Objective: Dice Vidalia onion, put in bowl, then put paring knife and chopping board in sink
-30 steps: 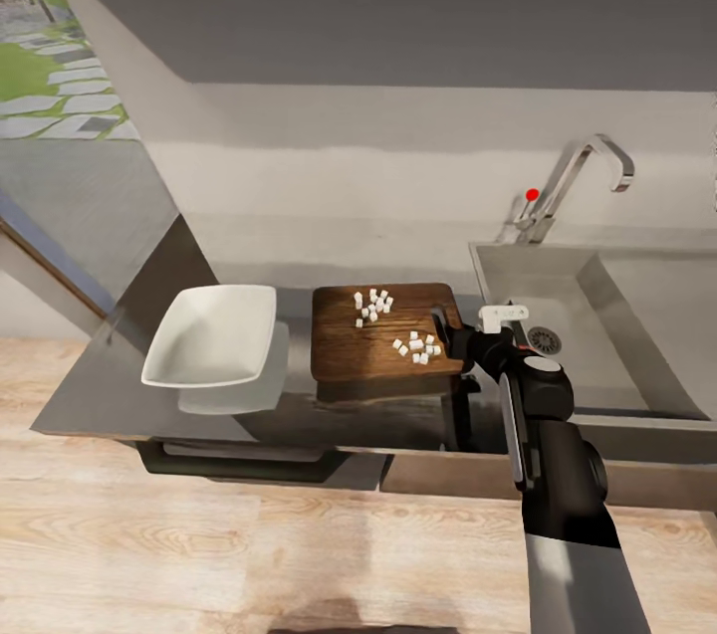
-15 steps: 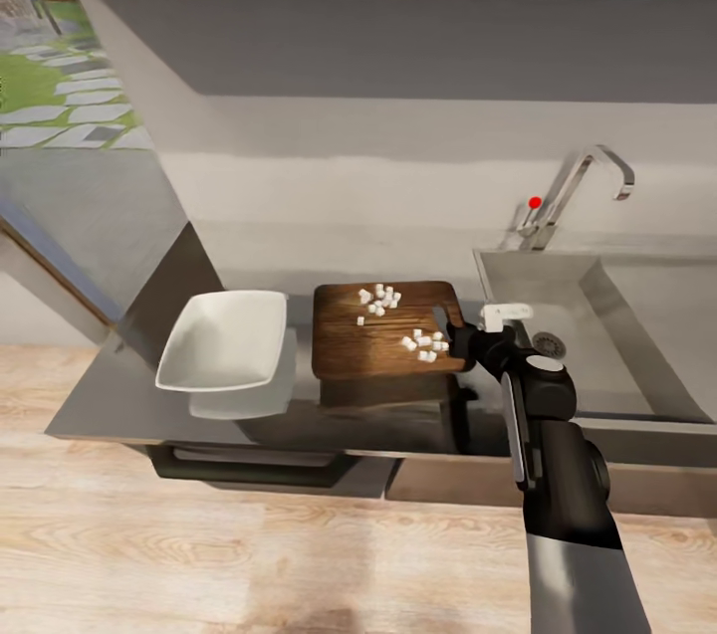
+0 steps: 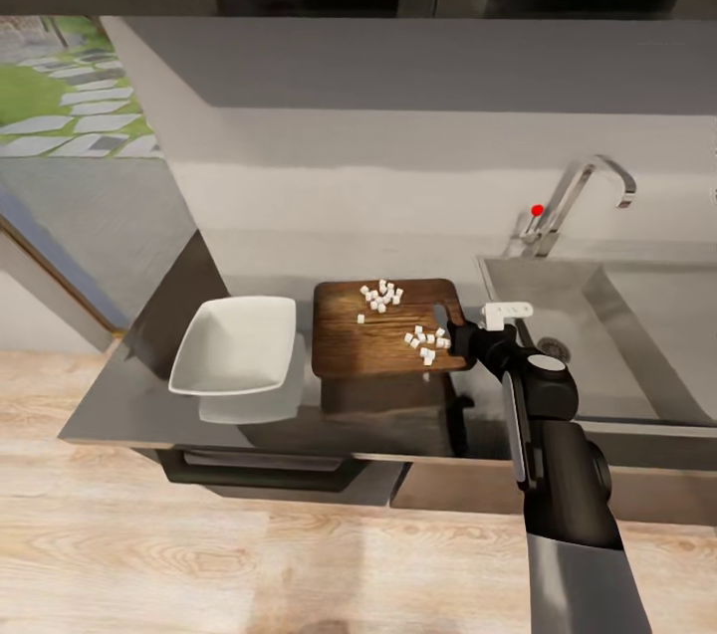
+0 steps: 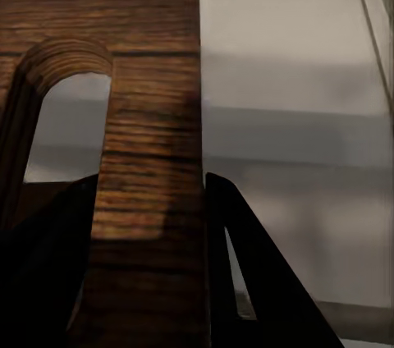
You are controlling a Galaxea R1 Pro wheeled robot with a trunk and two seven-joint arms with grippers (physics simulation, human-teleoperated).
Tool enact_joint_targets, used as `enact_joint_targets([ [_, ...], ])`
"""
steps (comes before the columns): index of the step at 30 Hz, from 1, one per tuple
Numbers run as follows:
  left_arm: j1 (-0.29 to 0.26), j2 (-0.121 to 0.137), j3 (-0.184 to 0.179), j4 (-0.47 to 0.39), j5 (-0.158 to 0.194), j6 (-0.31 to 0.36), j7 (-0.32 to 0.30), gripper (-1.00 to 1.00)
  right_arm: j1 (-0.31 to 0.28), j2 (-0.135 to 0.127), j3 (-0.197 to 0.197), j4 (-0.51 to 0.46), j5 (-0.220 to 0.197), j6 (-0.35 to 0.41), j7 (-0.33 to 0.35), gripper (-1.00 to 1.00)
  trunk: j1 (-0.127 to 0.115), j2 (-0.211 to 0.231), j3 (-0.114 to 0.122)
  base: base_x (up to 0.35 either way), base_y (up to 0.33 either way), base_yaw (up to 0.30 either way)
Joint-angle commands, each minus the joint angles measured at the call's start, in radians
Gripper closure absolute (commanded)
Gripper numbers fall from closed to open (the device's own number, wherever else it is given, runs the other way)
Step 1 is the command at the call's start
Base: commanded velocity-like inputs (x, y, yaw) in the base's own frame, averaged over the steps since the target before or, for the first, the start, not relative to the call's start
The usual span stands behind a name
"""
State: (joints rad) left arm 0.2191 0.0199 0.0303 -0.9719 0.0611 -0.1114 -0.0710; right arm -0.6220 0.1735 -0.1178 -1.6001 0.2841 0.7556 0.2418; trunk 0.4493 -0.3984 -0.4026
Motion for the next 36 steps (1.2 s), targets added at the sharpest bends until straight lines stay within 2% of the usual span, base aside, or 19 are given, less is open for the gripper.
enact_joint_targets([
  [1, 0.000, -0.001, 0.002, -0.001, 0.006, -0.001, -0.007, -1.00, -0.001, 0.001, -0.002, -0.001, 0.010, 0.004, 0.010, 1.00, 0.001, -0.002, 0.000, 0.000, -0.082, 0.000],
  [13, 0.000, -0.005, 0.002, 0.002, 0.005, -0.001, -0.006, -1.00, -0.001, 0.001, -0.002, -0.001, 0.010, 0.004, 0.010, 1.00, 0.001, -0.002, 0.020, 0.000, -0.251, 0.000],
  [20, 0.000, -0.005, 0.002, 0.002, 0.005, -0.001, -0.006, -1.00, -0.001, 0.001, -0.001, -0.002, 0.014, 0.003, 0.002, 1.00, 0.001, -0.002, 0.031, 0.000, -0.020, 0.000],
  [26, 0.000, -0.005, 0.002, 0.002, 0.005, -0.001, -0.006, -1.00, -0.001, 0.001, 0.005, -0.003, 0.014, 0.002, -0.073, 1.00, 0.001, -0.002, 0.035, 0.000, 0.000, 0.000],
  [36, 0.000, -0.005, 0.002, 0.002, 0.005, -0.001, -0.006, -1.00, -0.001, 0.001, 0.006, -0.003, 0.013, 0.003, -0.079, 1.00, 0.001, -0.002, 0.039, 0.000, 0.004, 0.000],
])
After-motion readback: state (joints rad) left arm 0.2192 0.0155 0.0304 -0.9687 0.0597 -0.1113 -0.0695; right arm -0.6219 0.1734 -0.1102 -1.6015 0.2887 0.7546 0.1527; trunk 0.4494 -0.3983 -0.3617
